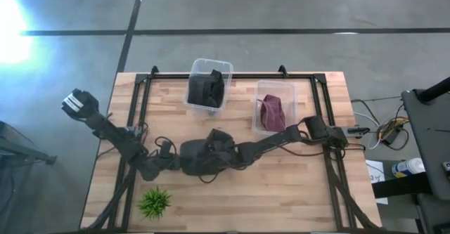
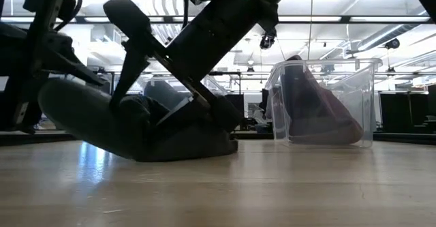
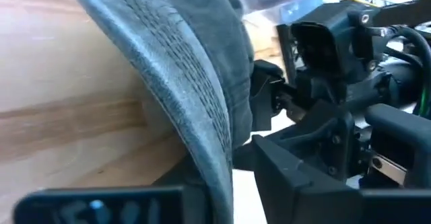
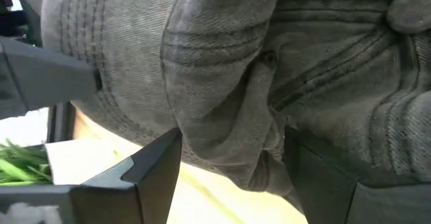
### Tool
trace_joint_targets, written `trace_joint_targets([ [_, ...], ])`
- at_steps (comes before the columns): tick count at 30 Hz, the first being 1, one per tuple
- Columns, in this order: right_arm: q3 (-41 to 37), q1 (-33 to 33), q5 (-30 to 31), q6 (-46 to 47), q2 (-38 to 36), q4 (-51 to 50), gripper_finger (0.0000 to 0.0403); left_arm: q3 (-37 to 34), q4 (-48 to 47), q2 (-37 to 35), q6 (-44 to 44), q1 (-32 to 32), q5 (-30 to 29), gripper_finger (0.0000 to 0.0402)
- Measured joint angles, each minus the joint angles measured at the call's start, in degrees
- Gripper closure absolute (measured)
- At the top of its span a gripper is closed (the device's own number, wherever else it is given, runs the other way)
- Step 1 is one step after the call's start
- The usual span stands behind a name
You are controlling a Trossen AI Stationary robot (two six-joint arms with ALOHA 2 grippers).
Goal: Pick & Place hat
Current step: Put the black cap into the left transparent bin
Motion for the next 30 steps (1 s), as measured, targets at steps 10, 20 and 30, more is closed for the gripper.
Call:
trace_joint_targets([
  [10, 0.01, 2.90, 0.17, -4.84, -6.58, -5.99, 0.0156, 0.07, -5.37, -7.74, 4.29, 0.03, -2.86, 0.0391],
  [20, 0.09, 12.04, 16.90, -4.57, -20.15, -24.77, 0.0156, 6.22, -9.87, -23.99, 33.70, -0.47, -14.53, 0.0394],
  [30, 0.00, 15.34, 30.10, 5.03, -22.93, -33.19, 0.0156, 28.02, -10.83, -27.42, 90.45, 1.79, -29.97, 0.0395],
])
